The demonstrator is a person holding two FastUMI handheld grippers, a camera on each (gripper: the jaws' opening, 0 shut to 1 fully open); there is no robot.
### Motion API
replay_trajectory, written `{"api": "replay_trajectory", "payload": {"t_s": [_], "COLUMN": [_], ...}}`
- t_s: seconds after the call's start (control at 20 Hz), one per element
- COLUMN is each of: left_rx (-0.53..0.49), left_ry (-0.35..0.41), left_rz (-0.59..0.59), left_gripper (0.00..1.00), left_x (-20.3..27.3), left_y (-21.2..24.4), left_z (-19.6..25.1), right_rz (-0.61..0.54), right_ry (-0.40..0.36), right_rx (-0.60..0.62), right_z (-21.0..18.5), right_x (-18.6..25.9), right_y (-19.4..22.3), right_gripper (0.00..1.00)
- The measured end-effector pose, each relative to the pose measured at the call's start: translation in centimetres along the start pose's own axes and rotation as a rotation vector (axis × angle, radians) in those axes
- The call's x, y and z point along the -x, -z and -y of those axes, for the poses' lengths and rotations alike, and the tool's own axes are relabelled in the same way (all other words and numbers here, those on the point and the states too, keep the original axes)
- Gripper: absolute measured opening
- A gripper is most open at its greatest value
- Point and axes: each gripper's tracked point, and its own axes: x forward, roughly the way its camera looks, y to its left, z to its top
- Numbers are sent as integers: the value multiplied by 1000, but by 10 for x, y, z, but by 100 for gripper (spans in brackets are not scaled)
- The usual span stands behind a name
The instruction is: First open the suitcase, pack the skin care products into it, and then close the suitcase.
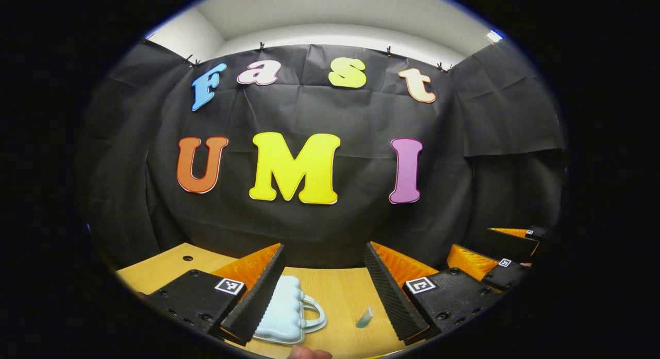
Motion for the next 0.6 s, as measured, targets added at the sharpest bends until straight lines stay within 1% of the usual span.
{"api": "replay_trajectory", "payload": {"t_s": [0.1, 0.25, 0.4, 0.5, 0.6], "left_rx": [-26, -111, -249, -329, -440], "left_ry": [10, 52, 124, 146, 154], "left_rz": [-23, -78, -132, -182, -261], "left_gripper": [98, 98, 98, 98, 99], "left_x": [0, -2, -9, -13, -20], "left_y": [14, 40, 69, 95, 125], "left_z": [0, 3, 9, 8, 1], "right_rz": [-30, -63, -101, -127, -144], "right_ry": [0, 12, 26, 37, 55], "right_rx": [9, 16, 17, 17, 14], "right_z": [5, 16, 25, 30, 37], "right_x": [-1, 1, 3, 5, 7], "right_y": [16, 32, 50, 62, 69], "right_gripper": [81, 81, 81, 81, 81]}}
